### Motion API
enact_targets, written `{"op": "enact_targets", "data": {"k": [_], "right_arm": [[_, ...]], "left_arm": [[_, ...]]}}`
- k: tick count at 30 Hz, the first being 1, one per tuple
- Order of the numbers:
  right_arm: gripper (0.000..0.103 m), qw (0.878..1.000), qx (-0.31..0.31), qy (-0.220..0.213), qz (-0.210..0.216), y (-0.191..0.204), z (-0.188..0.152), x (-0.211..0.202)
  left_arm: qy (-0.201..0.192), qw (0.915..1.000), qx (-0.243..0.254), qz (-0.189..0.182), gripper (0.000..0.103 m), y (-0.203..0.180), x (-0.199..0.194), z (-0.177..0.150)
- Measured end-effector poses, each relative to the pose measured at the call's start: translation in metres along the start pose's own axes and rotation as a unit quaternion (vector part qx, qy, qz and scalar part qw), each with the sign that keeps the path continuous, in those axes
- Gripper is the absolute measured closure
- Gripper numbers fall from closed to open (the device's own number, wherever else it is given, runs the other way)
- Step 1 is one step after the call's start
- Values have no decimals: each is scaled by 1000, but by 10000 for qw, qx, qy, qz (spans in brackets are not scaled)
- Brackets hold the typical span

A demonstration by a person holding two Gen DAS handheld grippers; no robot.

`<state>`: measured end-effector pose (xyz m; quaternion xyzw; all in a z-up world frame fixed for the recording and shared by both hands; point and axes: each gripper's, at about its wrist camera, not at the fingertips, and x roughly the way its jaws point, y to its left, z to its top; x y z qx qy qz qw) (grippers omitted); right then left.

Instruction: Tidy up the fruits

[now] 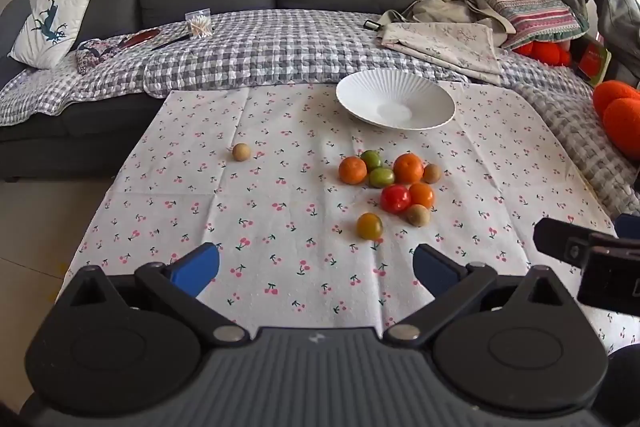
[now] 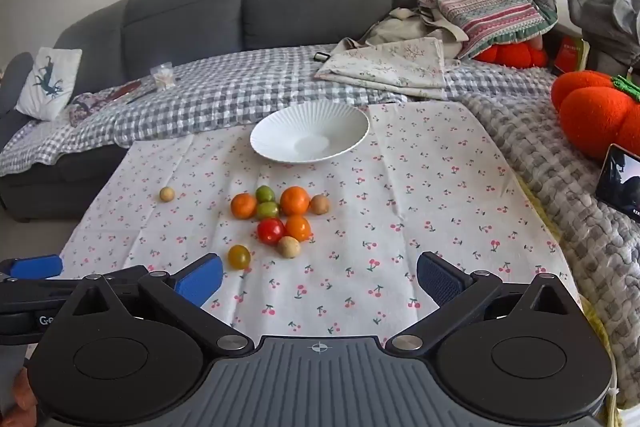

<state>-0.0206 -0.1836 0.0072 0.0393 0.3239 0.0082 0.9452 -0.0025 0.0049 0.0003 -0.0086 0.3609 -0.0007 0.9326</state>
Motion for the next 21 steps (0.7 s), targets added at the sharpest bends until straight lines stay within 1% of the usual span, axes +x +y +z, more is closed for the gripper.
{"op": "enact_targets", "data": {"k": [1,3,4,6,7,11,21], "right_arm": [[0,10000,-34,-22,-1,1,0,-1],[0,9999,-103,-69,-46,6,1,-3],[0,9999,118,37,11,0,1,1],[0,9999,99,34,-17,-1,1,1],[0,9999,98,41,-19,-1,0,1],[0,9999,9,82,-58,5,2,-1],[0,9999,-36,59,-79,3,2,-4]], "left_arm": [[84,9998,162,40,1,-7,1,1],[65,9998,187,98,1,-10,-2,0],[199,9996,175,61,1,-7,3,5],[189,9997,121,22,1,-4,2,4],[179,9997,135,66,1,-9,2,2],[190,9996,165,107,1,-10,1,2],[201,9997,135,97,1,-8,-1,0]]}}
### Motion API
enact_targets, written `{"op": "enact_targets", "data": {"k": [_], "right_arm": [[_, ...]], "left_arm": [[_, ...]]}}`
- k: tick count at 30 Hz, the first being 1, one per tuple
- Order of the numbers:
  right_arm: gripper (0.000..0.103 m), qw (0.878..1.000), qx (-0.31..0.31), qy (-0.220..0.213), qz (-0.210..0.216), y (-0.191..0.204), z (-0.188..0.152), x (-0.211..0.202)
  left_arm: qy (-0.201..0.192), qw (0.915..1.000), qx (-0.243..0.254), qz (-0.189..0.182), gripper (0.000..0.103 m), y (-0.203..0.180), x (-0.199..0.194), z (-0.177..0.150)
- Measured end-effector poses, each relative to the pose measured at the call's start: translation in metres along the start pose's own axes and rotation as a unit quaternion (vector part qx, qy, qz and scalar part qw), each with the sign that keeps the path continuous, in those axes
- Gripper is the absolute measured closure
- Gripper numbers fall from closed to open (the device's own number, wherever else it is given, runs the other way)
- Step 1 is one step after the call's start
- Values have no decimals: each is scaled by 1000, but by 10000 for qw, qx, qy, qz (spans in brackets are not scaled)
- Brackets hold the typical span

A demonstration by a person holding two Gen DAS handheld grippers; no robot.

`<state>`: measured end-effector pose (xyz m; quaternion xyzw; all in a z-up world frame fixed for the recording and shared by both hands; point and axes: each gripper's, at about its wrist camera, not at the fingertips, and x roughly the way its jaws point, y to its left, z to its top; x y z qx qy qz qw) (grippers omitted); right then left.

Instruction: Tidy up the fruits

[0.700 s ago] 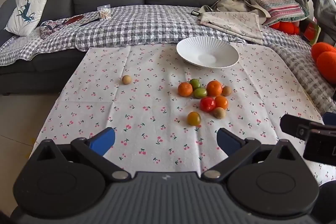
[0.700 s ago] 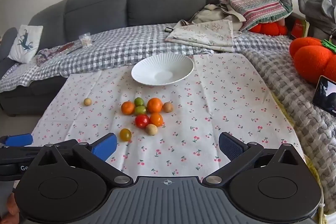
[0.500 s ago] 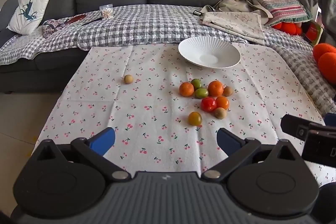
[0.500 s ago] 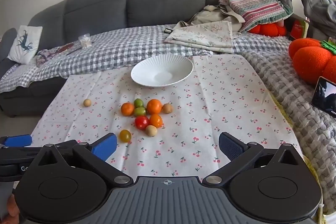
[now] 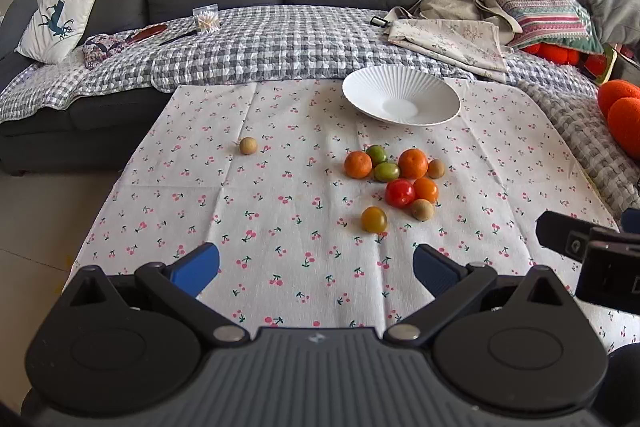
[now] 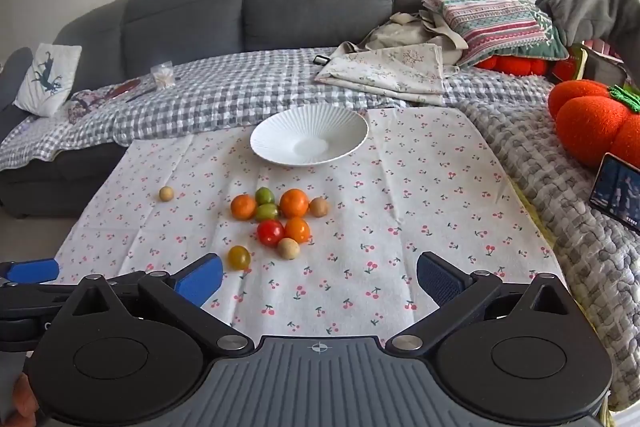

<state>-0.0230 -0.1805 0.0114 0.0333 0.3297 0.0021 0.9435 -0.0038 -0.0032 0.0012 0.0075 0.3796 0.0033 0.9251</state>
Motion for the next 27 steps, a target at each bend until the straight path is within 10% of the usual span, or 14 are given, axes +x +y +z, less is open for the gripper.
{"op": "enact_targets", "data": {"k": [27], "right_arm": [[0,10000,-31,70,-32,2,0,1]], "left_arm": [[104,9999,-22,-104,1,-2,3,-2]]}}
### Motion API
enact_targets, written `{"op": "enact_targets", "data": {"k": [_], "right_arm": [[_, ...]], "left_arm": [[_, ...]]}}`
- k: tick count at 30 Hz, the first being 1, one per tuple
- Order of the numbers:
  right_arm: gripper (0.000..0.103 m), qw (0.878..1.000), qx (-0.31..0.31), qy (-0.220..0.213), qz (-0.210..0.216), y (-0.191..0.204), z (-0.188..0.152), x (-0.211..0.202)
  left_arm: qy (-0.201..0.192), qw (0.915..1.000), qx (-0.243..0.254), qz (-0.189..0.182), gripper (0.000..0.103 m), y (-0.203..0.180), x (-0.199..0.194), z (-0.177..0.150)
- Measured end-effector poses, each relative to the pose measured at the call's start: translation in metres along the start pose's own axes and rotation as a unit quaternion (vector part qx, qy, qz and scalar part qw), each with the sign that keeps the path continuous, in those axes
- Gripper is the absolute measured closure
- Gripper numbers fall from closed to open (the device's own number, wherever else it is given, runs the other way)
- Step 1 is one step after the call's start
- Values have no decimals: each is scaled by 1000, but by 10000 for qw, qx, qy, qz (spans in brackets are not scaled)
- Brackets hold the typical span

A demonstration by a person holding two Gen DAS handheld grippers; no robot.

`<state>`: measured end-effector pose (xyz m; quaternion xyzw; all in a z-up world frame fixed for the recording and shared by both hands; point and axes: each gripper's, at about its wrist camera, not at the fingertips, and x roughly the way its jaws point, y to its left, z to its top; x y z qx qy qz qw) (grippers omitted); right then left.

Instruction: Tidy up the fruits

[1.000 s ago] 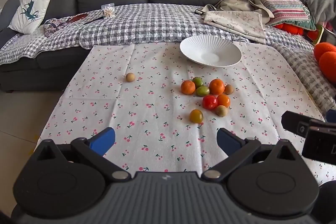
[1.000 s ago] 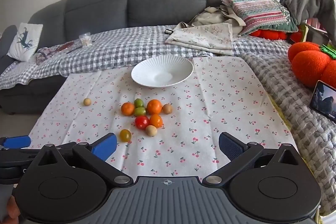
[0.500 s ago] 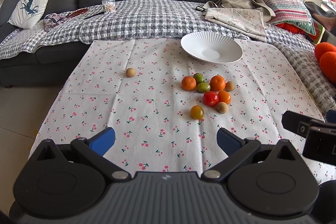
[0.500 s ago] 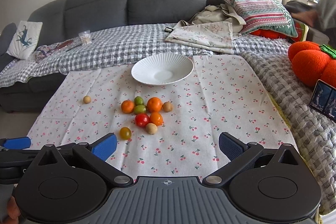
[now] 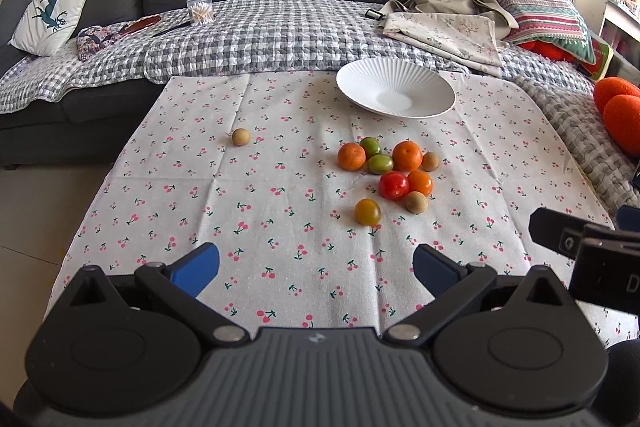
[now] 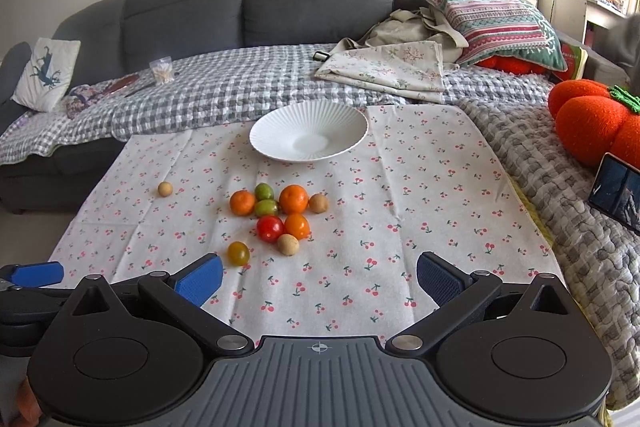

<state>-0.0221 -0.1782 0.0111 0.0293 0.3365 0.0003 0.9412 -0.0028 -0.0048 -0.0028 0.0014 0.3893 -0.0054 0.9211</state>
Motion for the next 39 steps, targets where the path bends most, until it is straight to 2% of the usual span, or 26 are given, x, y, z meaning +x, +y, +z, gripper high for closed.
{"op": "enact_targets", "data": {"k": [14,20,25,30,34,39], "right_arm": [[0,9999,-95,53,-68,6,1,12],[0,9997,-176,113,-94,6,-2,31],[0,9997,-43,231,111,-14,-7,63],[0,9989,58,361,283,-30,-9,94],[0,9980,-179,363,481,-22,-5,110],[2,9963,-354,377,689,-13,13,137]], "left_arm": [[104,9999,-31,-92,1,8,17,1],[173,9998,53,-93,1,18,38,4],[265,9996,-109,-52,1,42,66,12],[302,9993,-204,-78,1,59,97,26],[422,9981,-440,-112,4,73,125,43],[323,9973,-662,-63,7,90,152,74]]}}
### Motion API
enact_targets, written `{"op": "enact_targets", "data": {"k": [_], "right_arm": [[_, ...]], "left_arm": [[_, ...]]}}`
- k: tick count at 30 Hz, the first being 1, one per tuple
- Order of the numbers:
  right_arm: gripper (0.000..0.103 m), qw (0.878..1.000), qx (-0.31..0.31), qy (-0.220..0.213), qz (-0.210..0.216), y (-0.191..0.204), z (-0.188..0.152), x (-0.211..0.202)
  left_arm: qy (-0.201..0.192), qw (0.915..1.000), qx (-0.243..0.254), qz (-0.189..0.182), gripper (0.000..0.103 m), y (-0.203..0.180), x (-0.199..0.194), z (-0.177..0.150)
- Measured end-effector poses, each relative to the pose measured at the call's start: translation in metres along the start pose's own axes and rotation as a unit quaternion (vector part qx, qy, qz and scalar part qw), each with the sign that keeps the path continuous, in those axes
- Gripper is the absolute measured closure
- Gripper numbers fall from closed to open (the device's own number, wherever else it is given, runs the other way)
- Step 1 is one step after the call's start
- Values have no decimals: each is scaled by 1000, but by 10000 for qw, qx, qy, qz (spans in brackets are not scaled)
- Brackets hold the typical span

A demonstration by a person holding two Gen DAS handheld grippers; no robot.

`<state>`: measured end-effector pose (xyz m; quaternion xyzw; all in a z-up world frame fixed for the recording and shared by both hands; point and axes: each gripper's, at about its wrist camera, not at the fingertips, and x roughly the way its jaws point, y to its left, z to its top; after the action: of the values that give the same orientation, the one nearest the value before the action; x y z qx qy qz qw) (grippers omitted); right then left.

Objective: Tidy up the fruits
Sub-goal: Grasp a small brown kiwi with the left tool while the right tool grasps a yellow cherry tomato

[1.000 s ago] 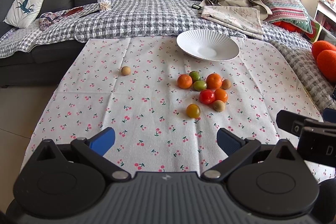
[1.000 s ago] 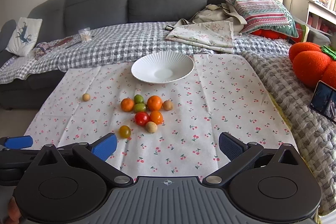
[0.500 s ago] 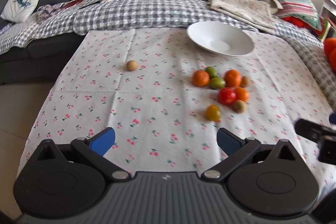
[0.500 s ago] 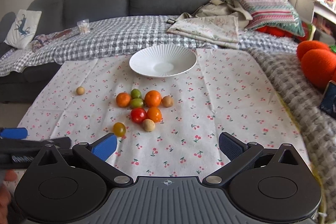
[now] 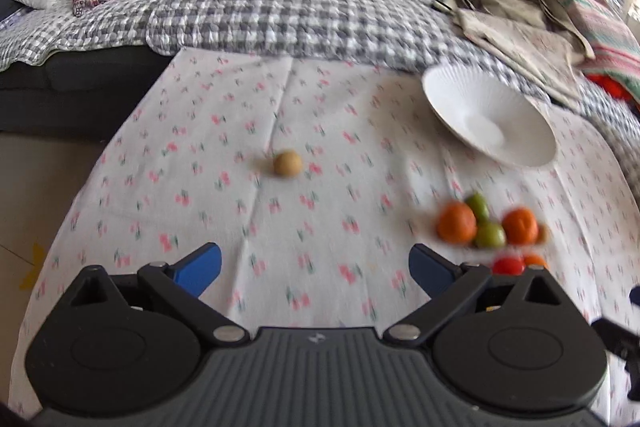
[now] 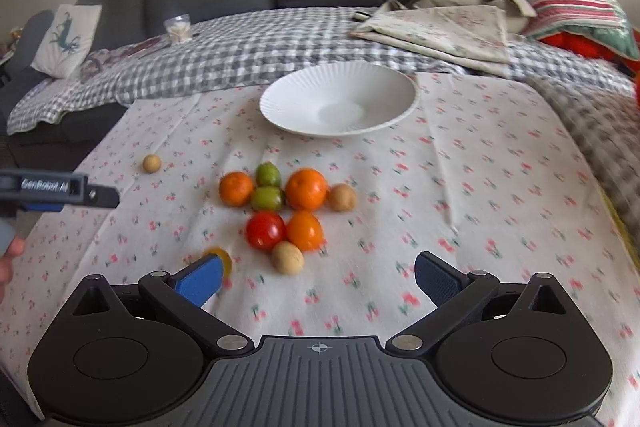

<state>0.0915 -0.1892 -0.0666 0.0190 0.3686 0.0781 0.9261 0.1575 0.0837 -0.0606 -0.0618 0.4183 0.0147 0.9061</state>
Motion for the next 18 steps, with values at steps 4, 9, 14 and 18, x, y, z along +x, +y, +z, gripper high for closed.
{"op": "enact_targets", "data": {"k": [4,9,14,18], "right_arm": [[3,10000,9,8,20,-5,15,21],[4,10000,5,94,23,-11,19,45],[13,9991,45,175,372,-9,4,56],[16,9973,-179,-25,710,10,1,50]], "left_arm": [[-104,9997,33,207,15,7,28,21],[-58,9994,26,338,36,15,76,38],[-90,9997,-32,215,51,21,106,42],[-151,9997,106,165,66,21,116,37]]}}
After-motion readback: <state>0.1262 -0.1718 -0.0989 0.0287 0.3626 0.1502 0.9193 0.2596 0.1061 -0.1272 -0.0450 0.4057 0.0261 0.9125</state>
